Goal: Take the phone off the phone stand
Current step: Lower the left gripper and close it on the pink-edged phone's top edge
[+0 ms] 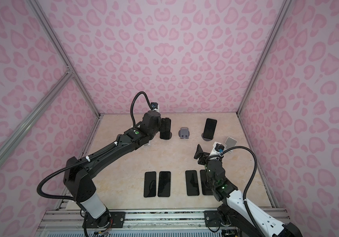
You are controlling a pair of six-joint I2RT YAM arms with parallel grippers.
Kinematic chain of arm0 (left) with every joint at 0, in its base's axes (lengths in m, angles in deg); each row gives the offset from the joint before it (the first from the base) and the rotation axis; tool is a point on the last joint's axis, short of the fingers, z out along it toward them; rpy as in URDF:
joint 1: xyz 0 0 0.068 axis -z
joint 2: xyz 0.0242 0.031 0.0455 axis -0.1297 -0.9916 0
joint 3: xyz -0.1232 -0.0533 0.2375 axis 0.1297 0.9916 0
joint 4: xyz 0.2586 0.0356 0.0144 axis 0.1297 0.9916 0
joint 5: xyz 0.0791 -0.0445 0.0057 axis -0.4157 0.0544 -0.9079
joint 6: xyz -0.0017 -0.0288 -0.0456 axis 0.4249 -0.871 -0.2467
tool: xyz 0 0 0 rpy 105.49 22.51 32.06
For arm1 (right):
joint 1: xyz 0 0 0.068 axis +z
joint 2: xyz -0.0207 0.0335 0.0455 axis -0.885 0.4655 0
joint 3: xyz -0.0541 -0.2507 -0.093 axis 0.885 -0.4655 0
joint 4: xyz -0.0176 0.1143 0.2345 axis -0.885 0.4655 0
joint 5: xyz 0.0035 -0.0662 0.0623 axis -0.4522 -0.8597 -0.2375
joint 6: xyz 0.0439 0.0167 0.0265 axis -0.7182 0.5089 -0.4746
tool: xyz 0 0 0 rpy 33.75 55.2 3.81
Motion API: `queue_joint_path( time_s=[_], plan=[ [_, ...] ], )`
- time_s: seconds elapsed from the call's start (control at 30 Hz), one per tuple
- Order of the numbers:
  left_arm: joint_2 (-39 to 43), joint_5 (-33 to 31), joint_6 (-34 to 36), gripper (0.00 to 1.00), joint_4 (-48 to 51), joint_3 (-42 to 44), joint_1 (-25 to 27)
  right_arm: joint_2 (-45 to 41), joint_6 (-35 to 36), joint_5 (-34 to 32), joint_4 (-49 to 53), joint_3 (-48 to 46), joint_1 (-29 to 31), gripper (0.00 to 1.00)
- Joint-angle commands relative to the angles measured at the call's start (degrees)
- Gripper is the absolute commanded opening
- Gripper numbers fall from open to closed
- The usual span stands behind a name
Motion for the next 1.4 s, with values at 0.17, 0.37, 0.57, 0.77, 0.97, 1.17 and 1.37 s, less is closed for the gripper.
queue_joint_path(
  time_s=[0.17,0.37,0.57,0.77,0.97,1.17,1.37],
  plan=[
    [-10.06,9.11,-1.6,0.97,0.12,-7.14,-4.2,0.54,0.36,-1.1,0.43,0.47,0.06,0.98],
    [-18.65,13.58,0.16,0.97,4.2,-15.69,-7.13,0.3,0.25,-1.79,-0.04,-0.1,0.05,0.98],
    [-23.13,13.92,3.04,0.97,6.01,-20.52,-7.42,1.4,0.45,-1.55,-0.19,0.27,0.04,0.98],
    [-26.68,12.01,3.93,0.97,8.85,-24.75,-7.42,2.31,0.6,-1.05,-0.22,0.5,0.07,0.98],
    [-29.88,10.78,3.58,0.97,11.11,-27.81,-7.42,2.93,0.62,-0.9,-0.43,0.66,0.02,0.98],
    [-32.59,10.47,4.25,1.0,13.14,-31.09,-7.42,2.84,0.78,-0.81,-0.31,0.74,0.07,0.98],
    [-34.02,10.02,4.24,1.0,13.37,-32.55,-7.5,3.07,0.86,-0.54,-0.39,0.81,0.07,0.98]
  ],
)
